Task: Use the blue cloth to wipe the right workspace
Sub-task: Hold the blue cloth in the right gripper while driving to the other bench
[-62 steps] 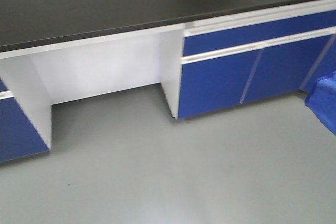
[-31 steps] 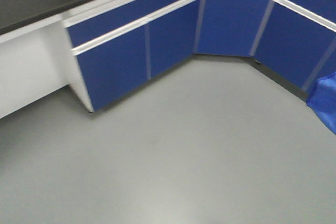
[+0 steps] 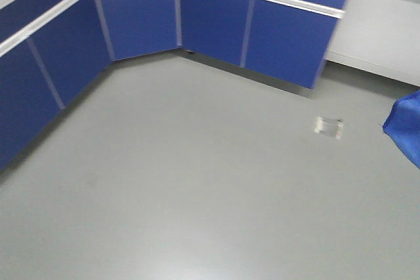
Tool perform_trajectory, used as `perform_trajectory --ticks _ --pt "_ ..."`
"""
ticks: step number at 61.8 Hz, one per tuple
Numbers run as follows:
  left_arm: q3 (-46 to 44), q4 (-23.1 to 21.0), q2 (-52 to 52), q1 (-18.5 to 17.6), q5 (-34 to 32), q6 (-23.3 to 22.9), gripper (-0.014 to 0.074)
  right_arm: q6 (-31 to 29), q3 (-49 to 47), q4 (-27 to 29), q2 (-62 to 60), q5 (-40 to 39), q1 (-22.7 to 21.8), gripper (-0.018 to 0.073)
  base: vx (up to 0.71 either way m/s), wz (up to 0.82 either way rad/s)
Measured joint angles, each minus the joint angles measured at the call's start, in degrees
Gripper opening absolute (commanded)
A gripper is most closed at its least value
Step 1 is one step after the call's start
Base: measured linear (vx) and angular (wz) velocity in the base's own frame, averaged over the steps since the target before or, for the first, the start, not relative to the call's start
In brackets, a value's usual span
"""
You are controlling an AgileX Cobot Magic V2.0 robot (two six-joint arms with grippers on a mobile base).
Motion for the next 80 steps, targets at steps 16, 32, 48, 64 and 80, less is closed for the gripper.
perform_trajectory --ticks 16,32,48,64,80 --pt "0.00 0.00 0.00 0.00 0.00 0.00 -0.0006 0.00 0.00 0.00 0.00 0.27 0.00 0.0000 -0.16 -0.73" --pt "0.00 0.00 0.00 0.00 0.00 0.00 -0.0006 0.00 0.00 0.00 0.00 1.51 0.00 0.0000 -0.13 -0.66" --pt "0.00 0.00 0.00 0.00 0.00 0.00 -0.0006 0.00 0.00 0.00 0.00 1.51 0.00 0.0000 -0.05 -0.48" --pt "0.00 0.00 0.00 0.00 0.00 0.00 -0.0006 0.00 0.00 0.00 0.00 1.51 0.00 0.0000 0.05 -0.22" --pt "0.00 0.00 0.00 0.00 0.00 0.00 -0.0006 0.00 0.00 0.00 0.00 1.51 0.00 0.0000 0.12 -0.20"
